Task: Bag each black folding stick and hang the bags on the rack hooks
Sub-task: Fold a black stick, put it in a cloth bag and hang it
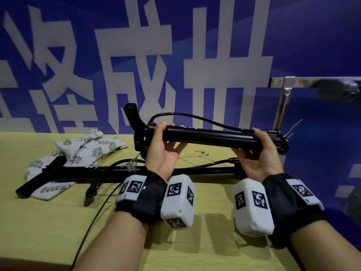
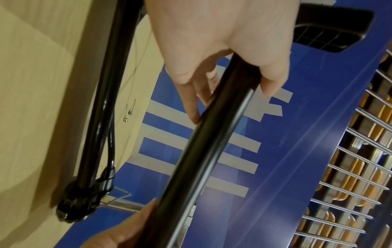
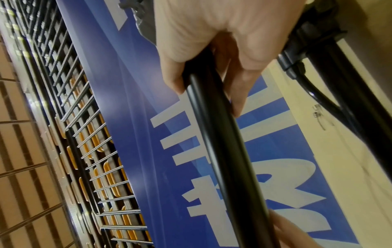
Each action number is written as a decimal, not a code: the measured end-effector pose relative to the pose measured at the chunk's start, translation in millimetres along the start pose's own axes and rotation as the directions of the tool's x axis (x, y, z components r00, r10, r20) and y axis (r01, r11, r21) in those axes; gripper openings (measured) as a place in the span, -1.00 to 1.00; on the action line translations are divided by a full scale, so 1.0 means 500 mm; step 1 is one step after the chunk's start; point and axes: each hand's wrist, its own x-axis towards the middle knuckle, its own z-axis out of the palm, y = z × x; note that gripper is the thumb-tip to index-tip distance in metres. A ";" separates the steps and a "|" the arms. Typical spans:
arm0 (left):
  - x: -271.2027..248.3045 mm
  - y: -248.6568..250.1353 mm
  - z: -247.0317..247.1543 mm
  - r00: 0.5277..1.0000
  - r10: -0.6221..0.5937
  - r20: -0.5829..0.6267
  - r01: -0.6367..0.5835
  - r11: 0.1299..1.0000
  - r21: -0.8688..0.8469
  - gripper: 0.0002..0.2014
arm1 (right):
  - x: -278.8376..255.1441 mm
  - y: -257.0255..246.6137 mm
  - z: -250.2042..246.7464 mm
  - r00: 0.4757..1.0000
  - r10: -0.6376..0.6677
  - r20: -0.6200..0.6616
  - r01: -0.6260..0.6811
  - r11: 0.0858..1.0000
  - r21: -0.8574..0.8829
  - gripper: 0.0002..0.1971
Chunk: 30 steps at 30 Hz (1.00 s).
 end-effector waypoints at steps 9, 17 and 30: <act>-0.018 -0.004 0.010 0.970 -0.104 0.221 0.022 0.938 0.345 -0.37 | 0.032 -0.056 -0.044 0.982 0.003 -0.190 0.001 1.000 0.020 -0.59; -0.009 -0.005 0.007 0.956 -0.291 -0.024 0.292 0.956 0.029 -0.70 | 0.046 -0.059 -0.052 0.962 0.009 -0.274 -0.008 1.000 0.006 -0.44; 0.001 0.046 -0.003 0.924 0.373 -0.088 -0.299 0.846 0.441 -0.77 | 0.077 -0.066 -0.089 0.948 0.019 -0.318 -0.010 0.999 0.032 -0.37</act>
